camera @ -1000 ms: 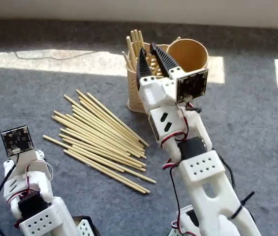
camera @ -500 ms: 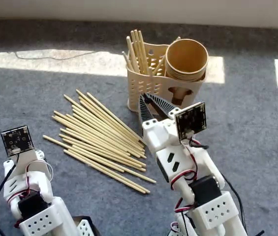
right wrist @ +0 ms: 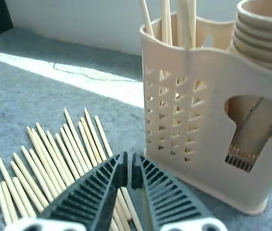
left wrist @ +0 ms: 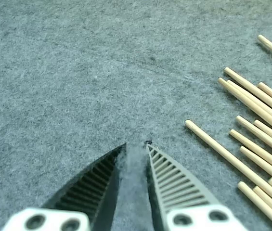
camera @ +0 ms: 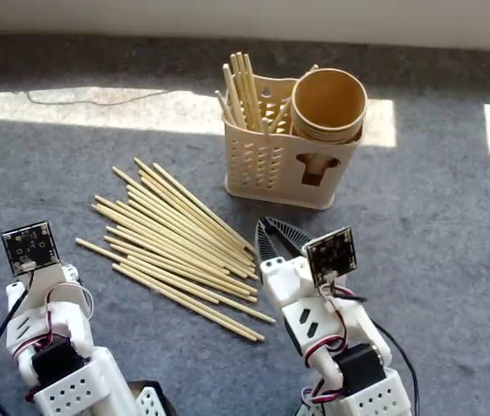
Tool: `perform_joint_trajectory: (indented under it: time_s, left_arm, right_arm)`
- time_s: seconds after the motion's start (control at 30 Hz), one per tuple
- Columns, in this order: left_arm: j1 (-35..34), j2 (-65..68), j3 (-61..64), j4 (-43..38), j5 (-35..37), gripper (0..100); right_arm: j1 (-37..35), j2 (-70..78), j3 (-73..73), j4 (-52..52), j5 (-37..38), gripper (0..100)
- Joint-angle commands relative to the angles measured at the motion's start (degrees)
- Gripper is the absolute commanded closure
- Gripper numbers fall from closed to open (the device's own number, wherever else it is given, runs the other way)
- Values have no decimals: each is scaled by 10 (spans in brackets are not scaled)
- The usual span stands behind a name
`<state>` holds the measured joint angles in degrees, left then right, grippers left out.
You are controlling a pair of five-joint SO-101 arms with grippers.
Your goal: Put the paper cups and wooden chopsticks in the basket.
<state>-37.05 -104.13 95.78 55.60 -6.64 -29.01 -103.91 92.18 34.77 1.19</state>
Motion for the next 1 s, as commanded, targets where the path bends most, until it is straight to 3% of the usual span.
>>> perform_joint_trajectory:
  time_s: [0.0, 0.3, 0.4, 0.6, 0.97]
  left_arm:
    - [-3, -6, -15, -12, 0, 929]
    - [-3, -4, -76, -10, -3, 929]
    - [5, -3, -95, -10, -33, 929]
    - [77, -2, -120, 11, -84, 931]
    - [264, 0, -273, 195, -213, 933]
  right_arm:
    - [35, -12, 18, 31, 8, 968]
    - [121, -14, 77, 44, 7, 968]
    - [145, -14, 94, 44, 7, 968]
    - [168, -14, 93, 44, 7, 968]
    - [234, -14, 96, 15, 7, 968]
